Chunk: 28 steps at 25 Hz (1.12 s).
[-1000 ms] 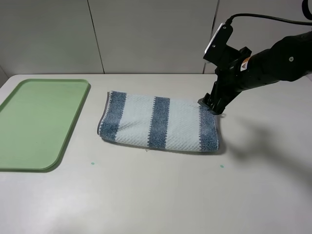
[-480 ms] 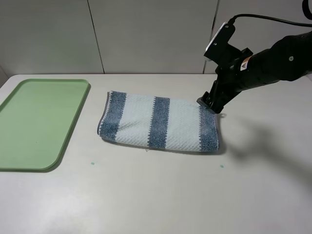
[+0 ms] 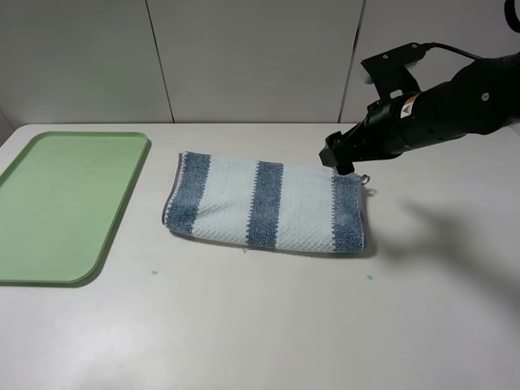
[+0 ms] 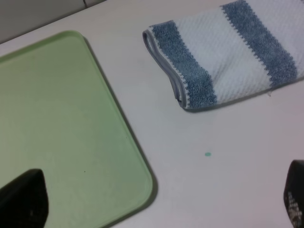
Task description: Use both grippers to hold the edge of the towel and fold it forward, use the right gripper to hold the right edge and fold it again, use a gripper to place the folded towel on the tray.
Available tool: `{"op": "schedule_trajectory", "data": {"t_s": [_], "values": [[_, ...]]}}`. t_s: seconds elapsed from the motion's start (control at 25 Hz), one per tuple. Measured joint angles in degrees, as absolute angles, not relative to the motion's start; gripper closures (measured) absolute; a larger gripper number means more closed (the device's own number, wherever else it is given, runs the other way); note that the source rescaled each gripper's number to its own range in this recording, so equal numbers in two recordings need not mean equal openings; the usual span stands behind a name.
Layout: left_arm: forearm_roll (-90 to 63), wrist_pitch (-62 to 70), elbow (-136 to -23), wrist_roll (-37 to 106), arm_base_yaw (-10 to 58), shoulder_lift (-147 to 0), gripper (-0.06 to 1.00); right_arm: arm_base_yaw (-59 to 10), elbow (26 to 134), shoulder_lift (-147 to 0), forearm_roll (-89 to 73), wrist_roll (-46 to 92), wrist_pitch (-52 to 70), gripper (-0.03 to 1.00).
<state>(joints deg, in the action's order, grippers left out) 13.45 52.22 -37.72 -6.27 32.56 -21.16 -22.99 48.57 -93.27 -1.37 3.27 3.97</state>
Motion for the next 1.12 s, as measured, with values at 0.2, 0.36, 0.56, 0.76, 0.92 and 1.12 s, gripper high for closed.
{"op": "schedule_trajectory", "data": {"t_s": [0.2,0.36,0.56,0.76,0.92,1.12], "values": [[13.45,52.22,-37.72,-6.27,32.56,-21.16,-0.06,-21.12,48.57,-93.41,-1.42,-6.29,6.37,-0.03],[13.45,52.22,-37.72,-6.27,32.56,-21.16,-0.06,-19.66,48.57,-94.85,-2.2,-8.66,9.2,-0.03],[13.45,52.22,-37.72,-6.27,32.56,-21.16,-0.06,-19.47,48.57,-98.2,-5.56,-9.01,11.01,-0.03],[13.45,52.22,-37.72,-6.27,32.56,-21.16,-0.06,-19.47,48.57,-101.05,-8.67,-9.07,11.07,-0.03],[13.45,52.22,-37.72,-6.27,32.56,-21.16,-0.06,-19.64,48.57,-102.6,-10.98,-9.07,11.02,-0.03],[13.45,52.22,-37.72,-6.27,32.56,-21.16,-0.06,-19.79,48.57,-104.33,-12.48,-9.07,10.77,-0.03]]}}
